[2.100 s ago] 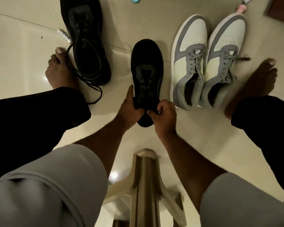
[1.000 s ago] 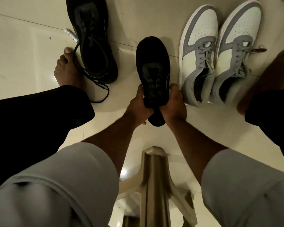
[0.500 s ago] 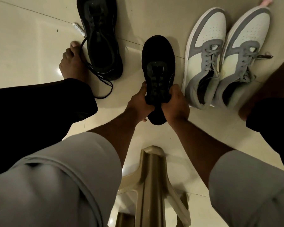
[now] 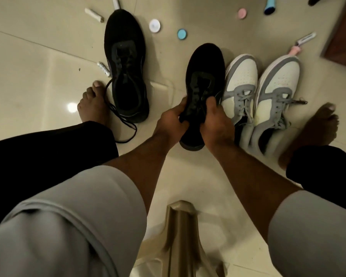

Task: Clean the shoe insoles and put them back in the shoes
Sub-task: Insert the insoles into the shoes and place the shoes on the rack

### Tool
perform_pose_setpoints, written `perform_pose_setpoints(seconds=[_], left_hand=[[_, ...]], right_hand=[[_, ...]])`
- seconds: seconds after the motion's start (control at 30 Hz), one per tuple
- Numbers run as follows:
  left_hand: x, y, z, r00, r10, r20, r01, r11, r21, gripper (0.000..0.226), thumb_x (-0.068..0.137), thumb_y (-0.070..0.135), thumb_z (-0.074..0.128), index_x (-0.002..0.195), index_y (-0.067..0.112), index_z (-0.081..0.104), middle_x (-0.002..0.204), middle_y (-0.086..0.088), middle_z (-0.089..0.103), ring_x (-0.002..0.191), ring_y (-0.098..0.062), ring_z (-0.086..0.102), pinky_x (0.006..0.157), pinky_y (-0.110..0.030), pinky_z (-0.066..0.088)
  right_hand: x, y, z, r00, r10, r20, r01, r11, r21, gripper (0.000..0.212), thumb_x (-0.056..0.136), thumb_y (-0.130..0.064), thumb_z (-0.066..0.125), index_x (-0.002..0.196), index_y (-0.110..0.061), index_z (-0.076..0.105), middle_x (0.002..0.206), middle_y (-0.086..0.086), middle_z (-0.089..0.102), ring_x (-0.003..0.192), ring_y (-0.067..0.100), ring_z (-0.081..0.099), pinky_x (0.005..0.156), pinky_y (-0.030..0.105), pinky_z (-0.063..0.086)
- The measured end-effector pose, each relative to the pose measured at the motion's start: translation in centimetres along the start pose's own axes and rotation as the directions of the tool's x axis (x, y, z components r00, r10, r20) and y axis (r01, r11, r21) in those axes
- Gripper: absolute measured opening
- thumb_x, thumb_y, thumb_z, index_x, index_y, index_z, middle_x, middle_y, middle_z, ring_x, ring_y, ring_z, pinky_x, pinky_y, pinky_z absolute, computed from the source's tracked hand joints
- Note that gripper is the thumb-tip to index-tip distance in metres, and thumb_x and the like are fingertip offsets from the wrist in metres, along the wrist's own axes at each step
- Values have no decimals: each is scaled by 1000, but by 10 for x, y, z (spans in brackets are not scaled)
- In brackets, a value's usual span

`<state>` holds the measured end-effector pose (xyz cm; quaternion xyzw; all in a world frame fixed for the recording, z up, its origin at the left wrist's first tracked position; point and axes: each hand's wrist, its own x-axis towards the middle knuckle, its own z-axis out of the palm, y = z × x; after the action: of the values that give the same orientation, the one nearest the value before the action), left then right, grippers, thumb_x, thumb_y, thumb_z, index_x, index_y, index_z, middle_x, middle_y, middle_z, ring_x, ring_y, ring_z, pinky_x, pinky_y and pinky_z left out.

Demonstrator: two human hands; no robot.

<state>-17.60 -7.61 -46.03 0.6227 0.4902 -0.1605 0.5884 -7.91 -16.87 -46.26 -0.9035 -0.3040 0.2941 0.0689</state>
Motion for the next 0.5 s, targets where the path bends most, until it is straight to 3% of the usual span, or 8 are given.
perform_pose_setpoints(seconds=[0.1,0.17,0.23,0.33,0.37,0.43,0.5], left_hand=[[15,17,2,1000,-6,16,6,999,-31,67,95,17,51,149,49,27,141,5,54,124,-23,56,104,-41,48],[21,18,0,998,-44,39,47,996,-70,63,99,21,50,149,51,24,140,2,54,121,-26,57,102,-42,48],[24,17,-6,993,-39,108,36,999,36,71,98,13,52,153,43,18,140,-2,52,120,-26,56,99,-38,49],[17,16,-21,985,-8,172,-29,978,208,77,95,5,56,156,27,15,144,-8,48,126,-21,49,94,-21,43],[13,17,-27,992,20,126,-56,956,287,71,95,9,56,156,24,21,145,-9,47,130,-22,46,97,-22,41],[0,18,-39,983,157,-96,-79,832,550,62,94,19,55,152,20,33,146,-12,44,132,-30,41,105,-38,40],[-11,14,-48,912,229,-339,48,764,643,64,90,23,55,150,21,33,150,-13,35,132,-33,35,106,-46,36]], right_hand=[[17,-1,-9,1000,-12,-8,12,999,-37,38,92,-14,49,128,-14,36,119,16,46,90,43,60,74,47,50],[26,-2,-12,998,-35,61,38,997,-60,41,91,-12,53,128,-15,36,123,16,42,92,44,59,77,47,48],[30,0,-15,987,-53,153,62,997,-50,48,87,-14,60,129,-16,36,123,15,40,96,44,57,79,47,48],[28,-2,-18,981,-43,192,46,999,-9,55,84,-20,66,130,-18,35,122,15,43,100,42,56,82,46,49],[27,-5,-20,983,-26,183,28,1000,-9,58,83,-18,67,132,-18,34,124,16,42,103,42,56,83,46,49],[21,-12,-23,987,-31,156,39,998,-46,68,81,-6,66,138,-20,32,129,17,39,111,39,51,89,44,46],[9,-21,-28,985,-117,126,126,990,-63,74,79,3,62,143,-19,31,132,17,38,117,35,43,98,41,42]])
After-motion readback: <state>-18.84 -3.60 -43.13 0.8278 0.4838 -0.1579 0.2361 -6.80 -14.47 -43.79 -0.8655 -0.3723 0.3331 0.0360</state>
